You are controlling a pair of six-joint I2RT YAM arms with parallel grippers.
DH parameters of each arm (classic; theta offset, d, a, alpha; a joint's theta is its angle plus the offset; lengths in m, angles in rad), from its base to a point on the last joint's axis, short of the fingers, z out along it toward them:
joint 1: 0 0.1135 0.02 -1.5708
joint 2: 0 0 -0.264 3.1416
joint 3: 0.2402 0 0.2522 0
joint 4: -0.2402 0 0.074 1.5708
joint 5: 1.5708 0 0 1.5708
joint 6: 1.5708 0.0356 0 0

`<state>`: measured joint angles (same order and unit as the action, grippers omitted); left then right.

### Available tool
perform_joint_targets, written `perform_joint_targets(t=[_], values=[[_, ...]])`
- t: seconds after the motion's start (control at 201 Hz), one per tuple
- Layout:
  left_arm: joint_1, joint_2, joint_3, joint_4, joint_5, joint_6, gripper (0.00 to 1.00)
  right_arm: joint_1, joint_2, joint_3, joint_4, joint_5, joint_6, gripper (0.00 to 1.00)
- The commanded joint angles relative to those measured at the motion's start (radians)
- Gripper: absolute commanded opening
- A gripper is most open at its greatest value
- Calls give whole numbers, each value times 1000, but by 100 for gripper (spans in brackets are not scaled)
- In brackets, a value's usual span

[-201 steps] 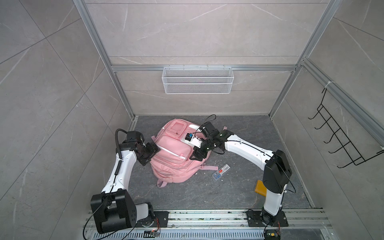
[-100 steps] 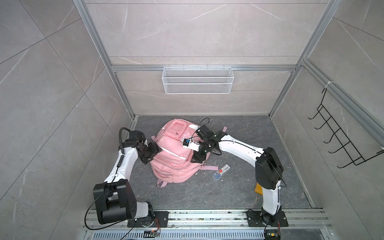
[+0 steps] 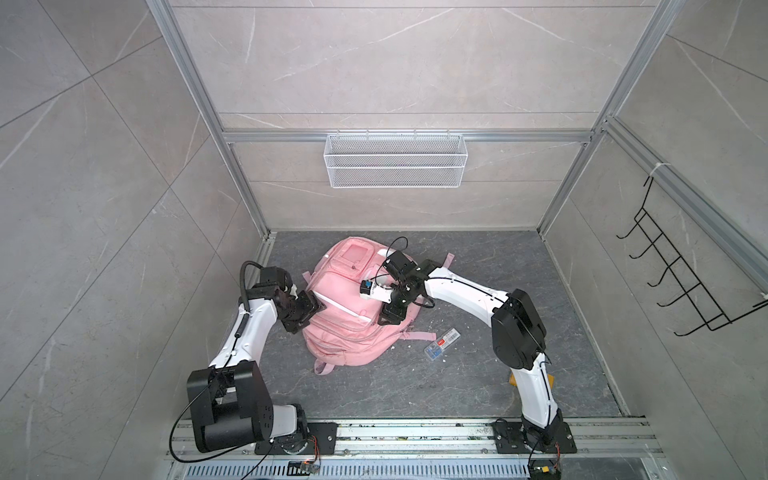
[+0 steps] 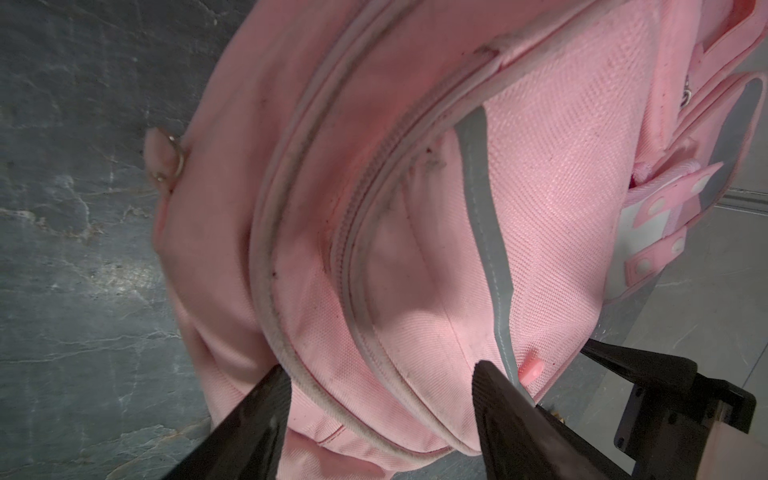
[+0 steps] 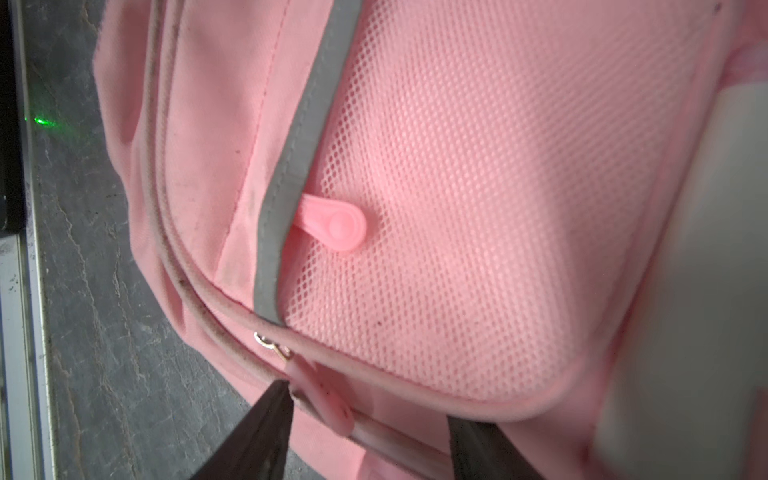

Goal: Pack the student bag

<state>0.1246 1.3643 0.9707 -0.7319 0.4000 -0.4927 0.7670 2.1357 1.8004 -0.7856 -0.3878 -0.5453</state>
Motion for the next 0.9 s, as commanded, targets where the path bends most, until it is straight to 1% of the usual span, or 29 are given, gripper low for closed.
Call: perform_joint_targets(t=[0.0,0.159,0.284,0.463,0.587,0.717,0.797,0.821,0.891], values=[[2,-24,-18,4,26,4,68,14,10,-1,-35,-17,-15,53],[1,-28,-34,4,17,5,67,20,16,-14,-43,-24,-30,47],[2,-28,-52,-16,12,17,66,29,5,-42,-41,-33,-65,47],[2,-50,-70,-17,26,0,65,44,3,-61,-34,-34,-71,44],[3,-50,-78,-21,31,0,65,57,18,-46,-35,-5,-71,31],[3,-54,-93,-21,31,2,64,65,23,-46,-18,75,-65,12],[1,-60,-107,-20,33,3,63,59,2,-66,27,119,-32,2],[2,-62,-113,-20,34,2,62,53,-8,-73,43,120,-19,0],[2,-71,-128,-20,36,3,62,27,-39,-93,92,117,20,0]])
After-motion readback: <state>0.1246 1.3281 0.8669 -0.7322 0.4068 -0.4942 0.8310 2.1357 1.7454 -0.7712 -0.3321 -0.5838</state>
